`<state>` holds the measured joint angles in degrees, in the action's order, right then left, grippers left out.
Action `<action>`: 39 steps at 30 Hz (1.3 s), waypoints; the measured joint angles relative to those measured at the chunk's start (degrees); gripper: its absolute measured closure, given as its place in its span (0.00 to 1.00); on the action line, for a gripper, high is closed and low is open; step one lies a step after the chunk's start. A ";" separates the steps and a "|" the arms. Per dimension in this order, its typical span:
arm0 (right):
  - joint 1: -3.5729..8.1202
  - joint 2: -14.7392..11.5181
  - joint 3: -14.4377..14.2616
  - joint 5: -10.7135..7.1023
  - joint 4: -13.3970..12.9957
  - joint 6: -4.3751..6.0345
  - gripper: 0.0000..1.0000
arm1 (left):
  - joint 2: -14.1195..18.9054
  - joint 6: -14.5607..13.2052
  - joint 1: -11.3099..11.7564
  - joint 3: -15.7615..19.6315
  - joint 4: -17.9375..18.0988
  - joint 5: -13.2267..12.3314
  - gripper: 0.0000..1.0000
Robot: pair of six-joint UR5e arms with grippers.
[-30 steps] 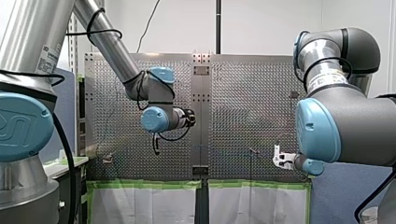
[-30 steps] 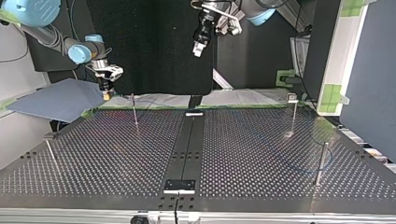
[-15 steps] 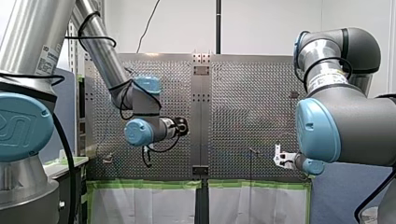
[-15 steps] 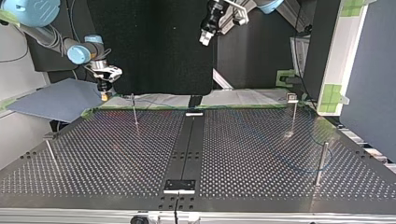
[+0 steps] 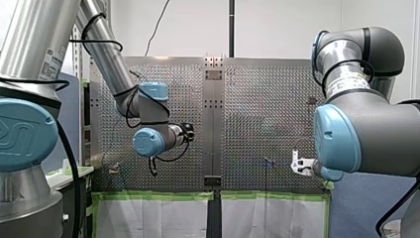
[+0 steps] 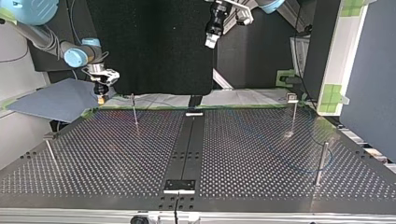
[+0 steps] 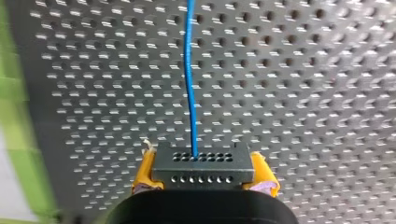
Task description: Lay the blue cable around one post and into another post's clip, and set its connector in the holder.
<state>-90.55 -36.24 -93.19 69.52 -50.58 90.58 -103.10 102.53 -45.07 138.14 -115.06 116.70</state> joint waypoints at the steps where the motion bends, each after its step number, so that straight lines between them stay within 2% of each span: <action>1: -0.03 -0.50 0.25 0.03 0.50 -0.05 0.99 | 0.00 -0.02 0.00 0.00 -0.03 0.05 0.00; 14: -1.13 -7.89 1.10 -0.16 7.28 0.18 0.99 | 0.00 -0.05 0.02 0.00 -0.12 0.01 0.00; 19: -2.02 -10.49 1.23 0.11 8.41 0.29 0.99 | 0.00 -0.05 0.02 0.00 -0.25 -0.24 0.00; 27: -3.56 -15.14 1.70 2.00 10.47 0.18 0.99 | -0.01 -0.05 0.02 0.02 -0.90 -0.30 0.00; 39: -4.82 -21.64 1.92 2.19 13.78 0.27 0.99 | -0.02 -0.05 0.01 0.01 -0.90 -0.30 0.00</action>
<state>-95.37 -57.89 -91.28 71.72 -36.80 90.84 -103.12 102.48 -45.06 138.15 -115.96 116.41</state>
